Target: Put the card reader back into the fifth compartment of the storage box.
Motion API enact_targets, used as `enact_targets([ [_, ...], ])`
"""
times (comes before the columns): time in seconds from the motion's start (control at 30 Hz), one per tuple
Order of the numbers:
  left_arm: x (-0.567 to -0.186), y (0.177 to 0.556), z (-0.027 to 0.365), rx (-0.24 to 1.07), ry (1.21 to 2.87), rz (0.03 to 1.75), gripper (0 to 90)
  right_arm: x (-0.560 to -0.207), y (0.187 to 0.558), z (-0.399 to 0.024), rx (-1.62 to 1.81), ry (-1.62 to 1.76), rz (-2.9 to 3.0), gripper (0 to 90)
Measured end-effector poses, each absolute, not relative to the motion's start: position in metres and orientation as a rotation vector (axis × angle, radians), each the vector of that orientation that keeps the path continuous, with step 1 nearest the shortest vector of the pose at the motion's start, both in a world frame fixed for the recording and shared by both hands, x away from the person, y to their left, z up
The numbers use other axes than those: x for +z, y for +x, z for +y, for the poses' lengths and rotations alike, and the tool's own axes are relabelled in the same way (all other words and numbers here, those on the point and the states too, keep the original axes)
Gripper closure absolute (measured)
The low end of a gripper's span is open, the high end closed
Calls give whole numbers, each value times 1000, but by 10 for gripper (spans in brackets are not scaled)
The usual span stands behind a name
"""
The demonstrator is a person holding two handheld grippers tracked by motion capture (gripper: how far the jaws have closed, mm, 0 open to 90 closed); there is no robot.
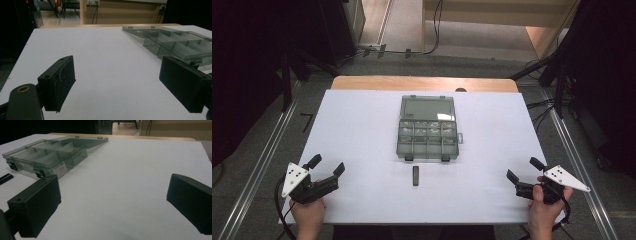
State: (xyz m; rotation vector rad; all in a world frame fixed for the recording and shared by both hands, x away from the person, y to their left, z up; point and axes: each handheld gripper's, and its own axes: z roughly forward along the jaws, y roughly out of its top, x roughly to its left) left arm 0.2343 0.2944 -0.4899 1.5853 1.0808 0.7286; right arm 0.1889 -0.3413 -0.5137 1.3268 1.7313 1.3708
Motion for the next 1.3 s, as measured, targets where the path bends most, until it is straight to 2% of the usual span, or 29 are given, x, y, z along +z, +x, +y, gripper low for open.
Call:
enact_targets([
  [1.03,-490,235,294,735,1582,1079,136,-474,197,-292,1423,1157,1908,0],
  [1.07,-490,235,294,736,1584,1079,136,-473,198,-289,1422,1148,1911,32],
  [1.27,-490,234,294,738,1587,1077,136,-467,203,-279,1438,1128,1962,70],
  [1.3,-490,234,294,739,1587,1078,136,-465,204,-277,1440,1131,1966,120],
])
